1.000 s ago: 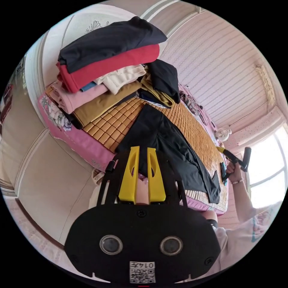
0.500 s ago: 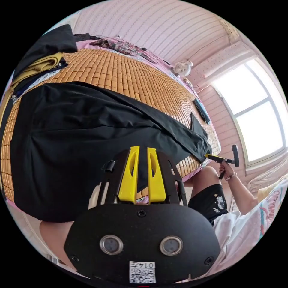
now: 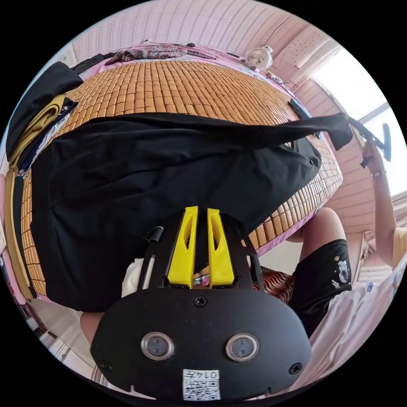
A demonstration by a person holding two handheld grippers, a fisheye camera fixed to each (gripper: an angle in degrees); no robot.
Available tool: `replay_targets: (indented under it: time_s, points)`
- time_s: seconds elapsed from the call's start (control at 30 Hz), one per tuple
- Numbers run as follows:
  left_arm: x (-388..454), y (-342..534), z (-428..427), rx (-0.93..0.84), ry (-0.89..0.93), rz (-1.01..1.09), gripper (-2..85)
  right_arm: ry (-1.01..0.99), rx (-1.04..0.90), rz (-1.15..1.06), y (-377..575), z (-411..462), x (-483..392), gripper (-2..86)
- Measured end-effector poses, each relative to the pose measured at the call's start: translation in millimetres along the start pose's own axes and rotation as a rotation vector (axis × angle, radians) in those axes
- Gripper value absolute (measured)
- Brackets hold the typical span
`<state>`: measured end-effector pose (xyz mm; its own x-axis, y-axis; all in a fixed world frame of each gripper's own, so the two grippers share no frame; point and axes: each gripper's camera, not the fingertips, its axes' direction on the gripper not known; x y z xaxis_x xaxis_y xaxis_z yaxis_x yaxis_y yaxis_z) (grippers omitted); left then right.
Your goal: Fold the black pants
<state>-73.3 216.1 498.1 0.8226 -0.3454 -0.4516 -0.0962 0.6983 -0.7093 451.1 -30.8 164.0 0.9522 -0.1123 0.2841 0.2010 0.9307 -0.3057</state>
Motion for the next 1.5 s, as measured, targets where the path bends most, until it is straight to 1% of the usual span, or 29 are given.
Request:
replay_targets:
  time_s: [0.03,0.07,0.13,0.2,0.27,0.33,0.4,0.47,0.53,0.6,0.67,0.7,0.77,0.83,0.9,1.0,1.07,1.13,1.2,1.27,1.3,1.33,1.43,1.5]
  points:
    - [1,0,1,0.002,-0.001,-0.001,6.3,0.008,0.047,0.033,-16,7,11,5.5]
    - [3,0,3,0.008,0.011,0.004,6.9,0.011,0.028,0.069,-27,18,24,8.2]
    - [6,0,3,0.032,0.025,0.013,7.2,0.003,-0.039,0.145,-28,39,46,11.1]
    - [9,0,3,0.068,0.041,0.025,7.3,0.048,-0.113,0.214,-9,61,67,12.0]
    - [9,-3,7,0.078,0.049,0.031,7.4,0.168,-0.296,0.312,33,85,94,12.9]
    - [11,-7,13,0.074,0.041,0.037,7.5,0.166,-0.357,0.409,69,86,111,13.4]
    - [15,-15,26,0.054,0.053,0.053,7.7,0.178,-0.366,0.508,100,80,127,13.1]
    - [21,-20,37,0.027,0.058,0.072,7.8,0.196,-0.368,0.581,124,77,142,10.7]
    - [27,-23,45,0.026,0.042,0.091,7.5,0.230,-0.350,0.562,128,71,146,5.9]
    - [36,-26,51,0.015,-0.015,0.122,6.6,0.208,-0.367,0.537,128,70,150,1.5]
    - [41,-27,54,0.015,-0.033,0.131,6.6,0.191,-0.411,0.480,124,63,154,0.2]
    - [42,-28,56,0.018,-0.036,0.130,6.6,0.181,-0.401,0.468,123,57,154,0.0]
    - [43,-29,59,0.019,-0.031,0.123,6.6,0.176,-0.261,0.434,122,14,153,-0.3]
    - [44,-30,62,0.016,-0.020,0.118,6.6,0.180,-0.196,0.430,131,-19,155,-0.3]
    - [46,-31,66,0.013,-0.012,0.119,6.7,0.194,-0.219,0.439,146,-35,163,-0.3]
    - [48,-31,69,-0.002,0.007,0.109,6.9,0.216,-0.271,0.529,183,-51,181,-0.2]
    - [48,-31,71,-0.023,0.027,0.111,7.4,0.124,-0.328,0.709,226,-55,196,0.0]
    - [48,-30,72,-0.037,0.055,0.107,7.7,0.105,-0.397,0.769,251,-53,200,0.4]
    - [47,-31,70,-0.042,0.123,0.107,7.9,0.154,-0.379,0.740,256,-60,198,0.7]
    - [49,-35,66,-0.028,0.148,0.118,7.9,0.273,-0.328,0.643,240,-69,193,1.4]
    - [53,-39,62,-0.012,0.146,0.136,7.9,0.291,-0.315,0.613,234,-68,192,1.6]
    - [56,-42,60,-0.003,0.143,0.148,7.9,0.289,-0.278,0.544,221,-66,190,2.2]
    - [73,-60,56,0.036,0.145,0.227,7.5,0.149,-0.186,0.351,188,-48,184,6.2]
    - [88,-77,62,0.043,0.141,0.272,7.3,0.151,-0.214,0.306,172,-29,186,7.6]
